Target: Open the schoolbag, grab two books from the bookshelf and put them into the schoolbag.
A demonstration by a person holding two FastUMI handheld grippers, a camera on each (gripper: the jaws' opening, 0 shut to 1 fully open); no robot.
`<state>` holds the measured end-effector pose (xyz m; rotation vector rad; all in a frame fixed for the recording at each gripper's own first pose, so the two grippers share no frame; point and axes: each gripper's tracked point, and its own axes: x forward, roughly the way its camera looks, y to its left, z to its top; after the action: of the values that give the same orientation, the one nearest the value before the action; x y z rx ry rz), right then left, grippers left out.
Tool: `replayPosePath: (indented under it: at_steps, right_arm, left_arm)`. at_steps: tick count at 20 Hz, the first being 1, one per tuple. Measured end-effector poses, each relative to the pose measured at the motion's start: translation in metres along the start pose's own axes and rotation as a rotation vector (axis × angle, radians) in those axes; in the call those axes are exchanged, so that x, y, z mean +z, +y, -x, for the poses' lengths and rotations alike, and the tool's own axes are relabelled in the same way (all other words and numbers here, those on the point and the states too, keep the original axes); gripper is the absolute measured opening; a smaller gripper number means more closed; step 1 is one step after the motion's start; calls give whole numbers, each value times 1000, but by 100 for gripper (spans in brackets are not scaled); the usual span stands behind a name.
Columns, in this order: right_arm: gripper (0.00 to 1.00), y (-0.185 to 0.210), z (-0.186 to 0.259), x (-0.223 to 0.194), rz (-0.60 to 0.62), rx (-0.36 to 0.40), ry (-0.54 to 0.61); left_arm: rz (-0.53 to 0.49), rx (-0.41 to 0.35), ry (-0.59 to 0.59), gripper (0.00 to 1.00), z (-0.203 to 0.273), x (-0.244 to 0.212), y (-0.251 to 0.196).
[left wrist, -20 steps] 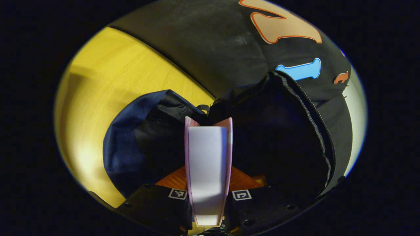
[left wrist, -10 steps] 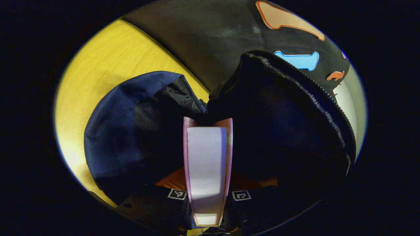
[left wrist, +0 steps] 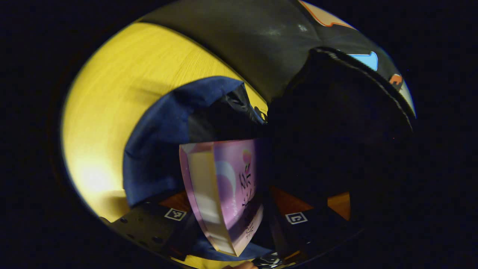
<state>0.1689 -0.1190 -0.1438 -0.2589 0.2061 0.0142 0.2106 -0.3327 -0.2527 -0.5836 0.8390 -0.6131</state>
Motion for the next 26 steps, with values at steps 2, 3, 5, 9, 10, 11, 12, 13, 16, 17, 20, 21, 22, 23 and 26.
replayPosePath:
  at_steps: [2, 3, 5, 9, 10, 11, 12, 13, 16, 17, 20, 21, 22, 23, 26]
  right_arm:
    - [6, -2, 1, 1, -10, -6, 1]
    - [6, -4, 2, 2, -15, -9, 3]
    - [6, -7, 5, 1, -27, -15, 12]
    - [6, -6, 9, -1, -24, -11, 28]
    - [6, -5, 11, -2, -17, -10, 33]
    - [6, -4, 12, -4, -7, -9, 37]
    - [6, -3, 13, -5, 1, -8, 40]
    - [6, -2, 14, -6, 8, -5, 43]
    - [6, -3, 18, -7, 12, 1, 49]
    - [6, -4, 17, -7, 8, 2, 52]
    - [6, -6, 14, -5, 10, 1, 51]
    - [6, -6, 14, -6, 10, 1, 52]
    - [6, -5, 12, -5, 11, 0, 54]
    - [6, -5, 12, -6, 14, -1, 56]
    - [6, -5, 14, -8, 27, -7, 63]
  left_arm:
    - [-50, 60, -31, 97, 19, 9, 0]
    - [-88, 107, -51, 100, 27, 14, 7]
    - [-140, 166, -55, 96, 49, 16, 3]
    - [-180, 187, -70, 97, 99, 24, -6]
    - [-192, 183, -76, 97, 113, 26, -12]
    - [-205, 178, -80, 96, 126, 29, -22]
    - [-220, 169, -85, 96, 140, 31, -31]
    - [-235, 173, -85, 96, 153, 31, -36]
    - [-280, 178, -124, 96, 197, 53, -57]
    - [-290, 185, -140, 96, 213, 61, -62]
    - [-280, 257, -151, 96, 270, 74, -59]
    - [-273, 281, -155, 96, 287, 78, -56]
    - [-265, 306, -154, 96, 306, 81, -51]
    - [-257, 333, -160, 96, 320, 83, -44]
    - [-238, 430, -165, 96, 375, 86, -20]
